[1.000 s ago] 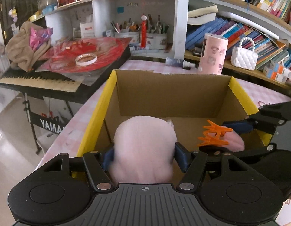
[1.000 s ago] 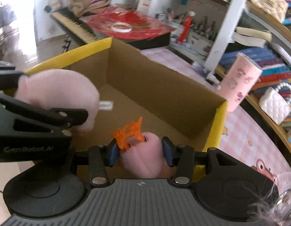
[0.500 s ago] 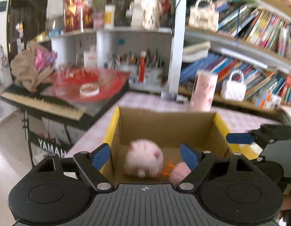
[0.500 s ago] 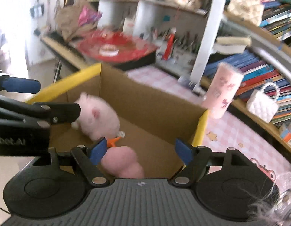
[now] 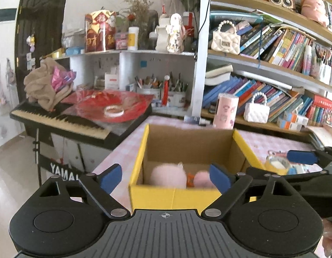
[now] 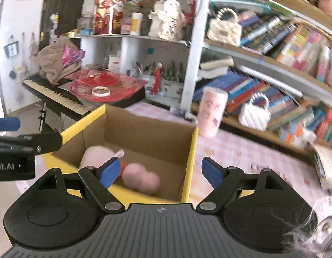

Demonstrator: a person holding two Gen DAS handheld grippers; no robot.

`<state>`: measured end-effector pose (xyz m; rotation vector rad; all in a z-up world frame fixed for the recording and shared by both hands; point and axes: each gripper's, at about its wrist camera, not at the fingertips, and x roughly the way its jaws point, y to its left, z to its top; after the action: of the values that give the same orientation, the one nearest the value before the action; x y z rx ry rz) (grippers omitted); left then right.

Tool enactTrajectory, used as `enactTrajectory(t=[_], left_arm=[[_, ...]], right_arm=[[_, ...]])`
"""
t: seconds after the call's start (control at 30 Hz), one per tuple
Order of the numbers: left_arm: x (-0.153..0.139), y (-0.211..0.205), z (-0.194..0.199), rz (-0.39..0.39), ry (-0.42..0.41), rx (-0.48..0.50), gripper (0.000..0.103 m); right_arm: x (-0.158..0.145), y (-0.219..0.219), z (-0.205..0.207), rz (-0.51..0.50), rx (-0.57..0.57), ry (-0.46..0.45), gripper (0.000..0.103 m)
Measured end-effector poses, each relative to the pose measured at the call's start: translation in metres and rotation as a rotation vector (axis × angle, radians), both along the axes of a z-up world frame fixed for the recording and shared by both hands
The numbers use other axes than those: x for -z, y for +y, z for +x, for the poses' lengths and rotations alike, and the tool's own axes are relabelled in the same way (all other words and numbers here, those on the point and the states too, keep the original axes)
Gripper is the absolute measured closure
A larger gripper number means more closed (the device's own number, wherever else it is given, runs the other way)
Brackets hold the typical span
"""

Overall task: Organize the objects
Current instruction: 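Withdraw both tools from the box back toward the mat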

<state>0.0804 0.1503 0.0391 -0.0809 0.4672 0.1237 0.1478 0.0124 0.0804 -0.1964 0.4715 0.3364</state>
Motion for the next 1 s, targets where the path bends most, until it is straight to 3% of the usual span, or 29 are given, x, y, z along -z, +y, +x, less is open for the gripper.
enactTrajectory(t=[0.2, 0.47, 0.73, 1.0], left_arm=[[0.019, 0.001, -0.035, 0.022, 0.073, -0.037, 0.007], [0.032, 0.008, -0.064, -0.027, 0.139, -0.035, 0.007], [0.047, -0.011, -0.084, -0.006, 0.204, 0.063, 0.007], [0.051, -0.039, -0.088, -0.008, 0.217, 0.190, 0.007]], right_arm=[[0.019, -0.004, -0.039, 0.011, 0.093, 0.078, 0.018], [0.045, 0.000, -0.084, -0.045, 0.137, 0.154, 0.015], [0.053, -0.015, -0.120, -0.040, 0.206, 0.168, 0.013], [0.058, -0.046, -0.147, -0.033, 0.332, 0.195, 0.013]])
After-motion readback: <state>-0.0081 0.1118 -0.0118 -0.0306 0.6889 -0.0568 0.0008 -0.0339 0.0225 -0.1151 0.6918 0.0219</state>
